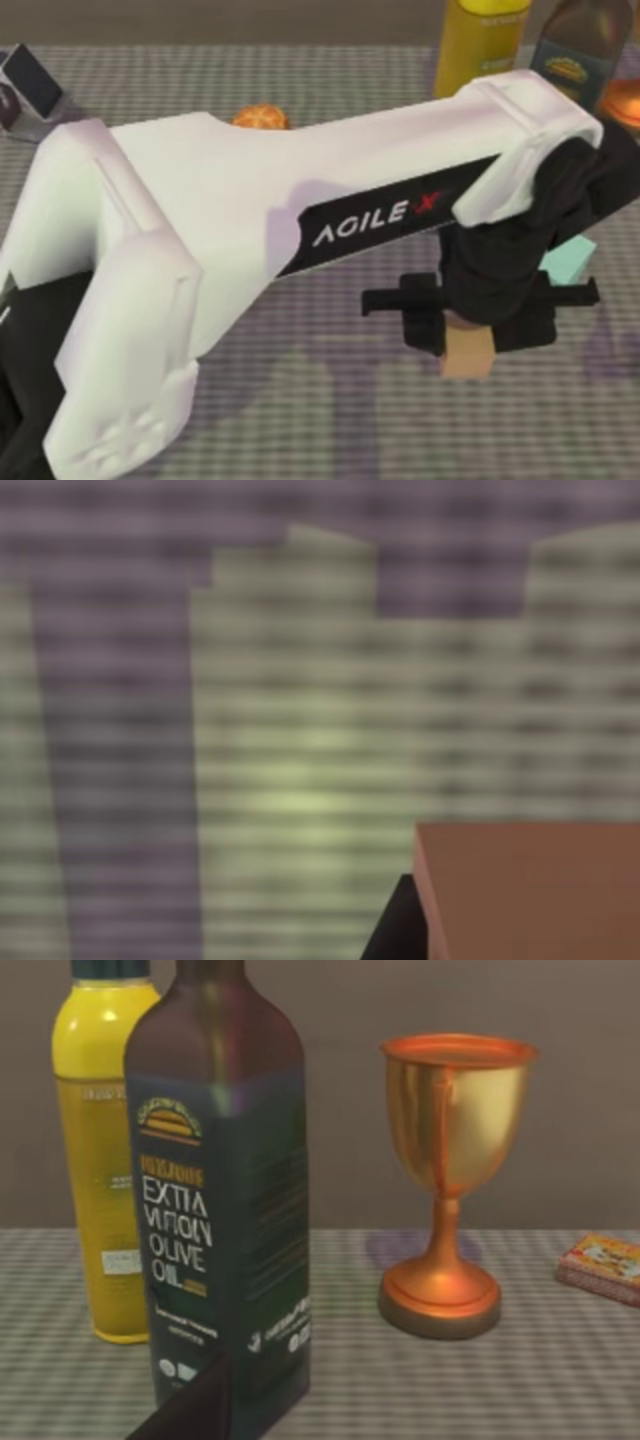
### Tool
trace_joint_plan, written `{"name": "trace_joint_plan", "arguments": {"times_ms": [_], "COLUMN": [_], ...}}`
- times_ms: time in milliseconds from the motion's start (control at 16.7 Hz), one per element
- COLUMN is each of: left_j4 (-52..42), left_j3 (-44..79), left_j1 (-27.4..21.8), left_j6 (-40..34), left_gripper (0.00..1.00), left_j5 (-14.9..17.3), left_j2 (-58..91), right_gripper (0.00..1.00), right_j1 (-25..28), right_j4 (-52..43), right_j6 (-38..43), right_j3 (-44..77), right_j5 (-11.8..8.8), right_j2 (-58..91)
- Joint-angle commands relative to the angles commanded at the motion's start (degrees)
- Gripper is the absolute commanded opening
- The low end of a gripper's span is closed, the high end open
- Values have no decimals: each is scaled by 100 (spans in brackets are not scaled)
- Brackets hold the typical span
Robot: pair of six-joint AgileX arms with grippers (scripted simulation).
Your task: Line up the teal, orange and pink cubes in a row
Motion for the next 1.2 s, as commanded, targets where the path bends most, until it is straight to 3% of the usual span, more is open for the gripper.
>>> {"name": "trace_joint_plan", "arguments": {"times_ms": [480,720,1200], "left_j4": [1312,1376,1376], "left_j3": [-1033,-1091,-1091], "left_j1": [1,-4,-4], "left_j6": [1,2,2], "left_gripper": [0,0,60], "left_j5": [1,-4,-4], "left_j2": [280,299,299], "right_gripper": [100,100,100], "right_j1": [0,0,0], "right_j4": [0,0,0], "right_j6": [0,0,0], "right_j3": [0,0,0], "right_j5": [0,0,0], "right_j2": [0,0,0]}}
